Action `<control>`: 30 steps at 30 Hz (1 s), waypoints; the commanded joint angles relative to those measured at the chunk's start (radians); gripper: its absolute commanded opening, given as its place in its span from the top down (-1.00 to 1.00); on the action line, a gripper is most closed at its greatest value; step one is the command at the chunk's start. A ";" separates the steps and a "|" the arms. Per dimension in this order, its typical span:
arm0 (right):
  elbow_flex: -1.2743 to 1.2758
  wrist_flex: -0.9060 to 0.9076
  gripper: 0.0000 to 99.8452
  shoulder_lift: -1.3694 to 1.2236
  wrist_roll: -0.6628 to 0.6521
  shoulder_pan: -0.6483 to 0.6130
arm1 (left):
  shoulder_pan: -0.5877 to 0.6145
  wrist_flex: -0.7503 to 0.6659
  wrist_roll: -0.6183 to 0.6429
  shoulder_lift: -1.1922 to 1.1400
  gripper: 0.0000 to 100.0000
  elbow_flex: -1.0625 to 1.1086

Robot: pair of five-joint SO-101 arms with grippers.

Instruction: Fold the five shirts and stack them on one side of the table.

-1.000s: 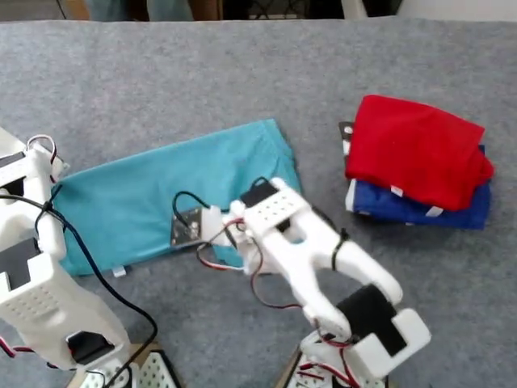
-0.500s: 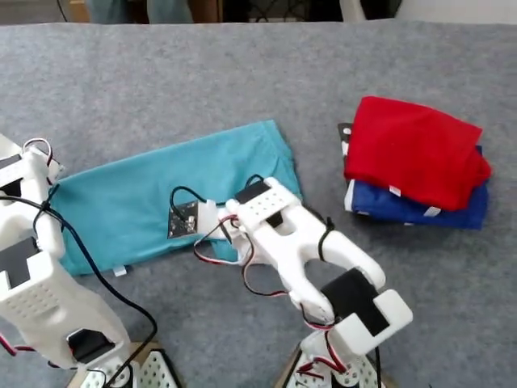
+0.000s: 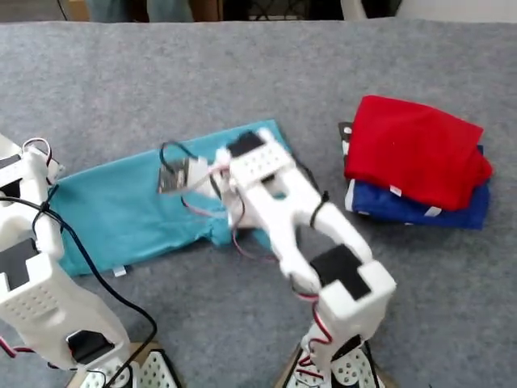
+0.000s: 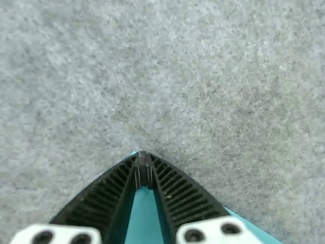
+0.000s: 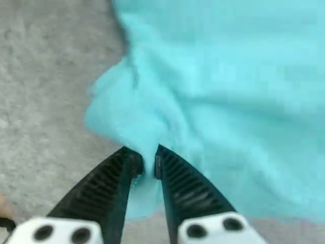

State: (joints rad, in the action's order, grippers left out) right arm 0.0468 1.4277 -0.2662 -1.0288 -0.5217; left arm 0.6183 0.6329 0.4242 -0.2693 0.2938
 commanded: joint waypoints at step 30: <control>-1.724 0.288 0.45 -0.954 -0.184 0.064 | -0.025 -0.018 -0.012 0.061 0.93 -0.007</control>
State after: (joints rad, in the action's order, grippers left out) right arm -1.6287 1.7285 -1.3218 -1.2697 -0.4803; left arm 0.6015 0.6329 0.4242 -0.2693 0.2938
